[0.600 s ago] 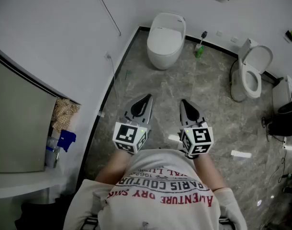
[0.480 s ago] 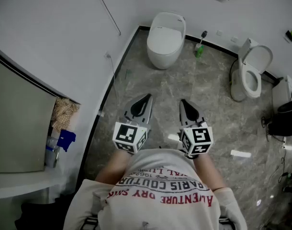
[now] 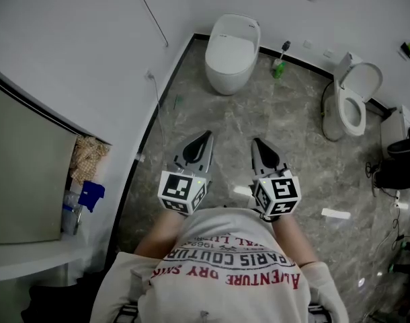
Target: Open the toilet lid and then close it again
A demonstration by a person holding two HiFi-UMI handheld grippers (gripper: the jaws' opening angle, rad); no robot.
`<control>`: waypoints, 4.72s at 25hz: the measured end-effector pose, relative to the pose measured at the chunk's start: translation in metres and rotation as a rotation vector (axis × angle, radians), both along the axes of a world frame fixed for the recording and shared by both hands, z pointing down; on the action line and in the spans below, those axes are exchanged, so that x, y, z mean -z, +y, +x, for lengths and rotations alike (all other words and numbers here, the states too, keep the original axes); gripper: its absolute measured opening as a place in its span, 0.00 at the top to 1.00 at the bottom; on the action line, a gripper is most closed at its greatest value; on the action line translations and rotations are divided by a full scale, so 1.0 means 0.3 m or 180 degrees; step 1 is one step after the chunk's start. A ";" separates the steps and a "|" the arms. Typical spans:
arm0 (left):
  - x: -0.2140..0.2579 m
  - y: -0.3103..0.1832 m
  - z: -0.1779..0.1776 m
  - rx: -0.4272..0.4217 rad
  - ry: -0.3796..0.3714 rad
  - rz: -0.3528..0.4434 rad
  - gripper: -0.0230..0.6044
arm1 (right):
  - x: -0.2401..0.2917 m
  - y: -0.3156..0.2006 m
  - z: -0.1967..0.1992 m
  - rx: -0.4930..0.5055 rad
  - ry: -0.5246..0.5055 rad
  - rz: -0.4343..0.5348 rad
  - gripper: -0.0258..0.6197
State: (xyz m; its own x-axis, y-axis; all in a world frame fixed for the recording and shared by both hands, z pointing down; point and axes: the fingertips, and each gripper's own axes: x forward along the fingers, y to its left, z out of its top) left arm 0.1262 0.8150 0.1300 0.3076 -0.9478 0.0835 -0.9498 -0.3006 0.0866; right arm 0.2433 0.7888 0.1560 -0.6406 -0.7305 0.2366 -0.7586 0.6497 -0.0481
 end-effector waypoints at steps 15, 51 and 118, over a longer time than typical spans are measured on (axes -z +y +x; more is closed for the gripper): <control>-0.102 -0.108 -0.108 0.0241 0.0115 -0.0206 0.95 | -0.096 -0.150 -0.064 0.0139 0.0038 -0.0278 0.94; -0.393 -2.064 -0.516 -0.0181 -0.0054 -0.0802 0.95 | -0.384 -2.061 -0.551 -0.0112 0.0000 -0.0796 0.94; -2.304 -2.427 -0.556 -0.1616 -0.3411 -0.0318 0.71 | -2.205 -2.319 -0.747 0.0979 0.3574 0.0471 0.83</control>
